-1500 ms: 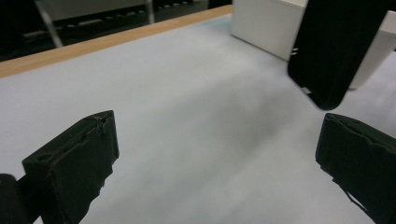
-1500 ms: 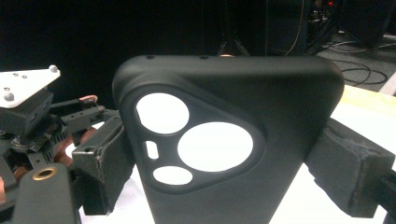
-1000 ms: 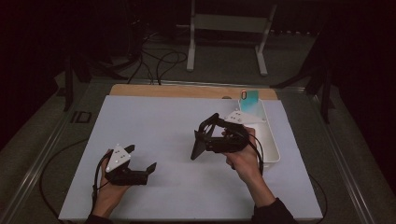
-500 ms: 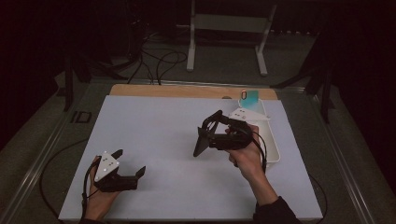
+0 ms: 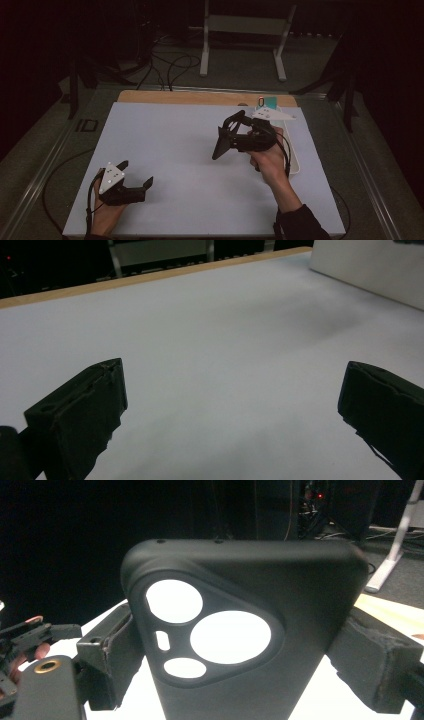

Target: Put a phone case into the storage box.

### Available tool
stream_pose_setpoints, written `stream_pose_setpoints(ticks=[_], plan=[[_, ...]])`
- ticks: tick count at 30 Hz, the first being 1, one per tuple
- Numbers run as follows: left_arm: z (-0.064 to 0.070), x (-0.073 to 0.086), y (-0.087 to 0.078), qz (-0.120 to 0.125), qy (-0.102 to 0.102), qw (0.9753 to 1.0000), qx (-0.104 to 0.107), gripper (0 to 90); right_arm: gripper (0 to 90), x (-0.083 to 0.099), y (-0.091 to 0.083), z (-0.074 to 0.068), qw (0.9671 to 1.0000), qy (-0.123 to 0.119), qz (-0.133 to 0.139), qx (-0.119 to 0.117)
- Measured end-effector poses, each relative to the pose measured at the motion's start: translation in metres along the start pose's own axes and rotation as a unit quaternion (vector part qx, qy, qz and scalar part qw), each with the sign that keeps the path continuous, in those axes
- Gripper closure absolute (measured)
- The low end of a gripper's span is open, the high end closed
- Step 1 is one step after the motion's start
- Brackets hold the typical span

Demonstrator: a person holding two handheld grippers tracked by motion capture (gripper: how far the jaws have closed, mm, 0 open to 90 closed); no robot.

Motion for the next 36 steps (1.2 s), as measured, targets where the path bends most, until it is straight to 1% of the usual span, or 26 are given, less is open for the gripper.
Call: stream_pose_setpoints(ticks=[5,11,12,13,14,15,16,17,21,23,28,31,36], plan=[[-0.001,0.001,0.000,0.001,-0.003,1.0000,-0.002,0.0,14.2,-0.008,0.000,0.008,0.9999,-0.003,0.002,0.014],[0.000,0.001,0.002,-0.003,-0.001,1.0000,0.000,0.0,14.2,-0.017,0.000,0.017,0.9995,-0.006,0.004,0.031],[0.000,0.001,0.002,-0.003,-0.001,1.0000,0.000,0.0,14.2,-0.017,0.000,0.017,0.9995,-0.006,0.004,0.031],[0.000,0.001,0.002,-0.003,-0.001,1.0000,0.000,0.0,14.3,-0.019,0.000,0.021,0.9993,-0.008,0.004,0.037],[0.000,0.001,0.002,-0.003,-0.001,1.0000,0.000,0.0,14.3,-0.019,0.000,0.021,0.9993,-0.008,0.004,0.037],[-0.001,0.001,0.001,-0.003,-0.001,1.0000,0.000,0.0,14.3,-0.020,0.001,0.025,0.9990,-0.007,0.003,0.043],[-0.001,0.001,0.001,-0.003,-0.001,1.0000,0.000,0.0,14.3,-0.020,0.001,0.025,0.9990,-0.007,0.003,0.043],[-0.001,0.001,0.001,-0.002,-0.002,1.0000,-0.001,0.0,14.3,-0.022,0.002,0.029,0.9987,-0.008,0.003,0.050],[-0.001,0.001,0.001,-0.001,-0.003,1.0000,-0.001,0.0,14.3,-0.023,0.002,0.032,0.9985,-0.006,0.002,0.055],[-0.001,0.001,0.001,-0.003,-0.002,1.0000,-0.001,0.0,14.2,-0.026,0.004,0.039,0.9978,-0.003,0.002,0.066],[0.000,0.001,0.001,-0.002,-0.002,1.0000,-0.001,0.0,14.2,-0.029,0.004,0.044,0.9972,-0.001,0.003,0.074],[0.000,0.001,0.001,-0.001,-0.002,1.0000,0.001,0.0,14.2,-0.032,0.004,0.050,0.9964,-0.001,0.004,0.085],[0.000,0.001,0.001,-0.003,-0.001,1.0000,0.001,0.0,14.3,-0.035,0.004,0.056,0.9955,0.002,0.006,0.094]])
Point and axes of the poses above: each handheld gripper's, and its own axes: y roughly forward along the jaws, x roughly out of its underside, z roughly to its right, the point moved 2 cm from there along y, roughly forward along the jaws, and after that the axes turned 12 degrees about x, right-handed, at the moved point
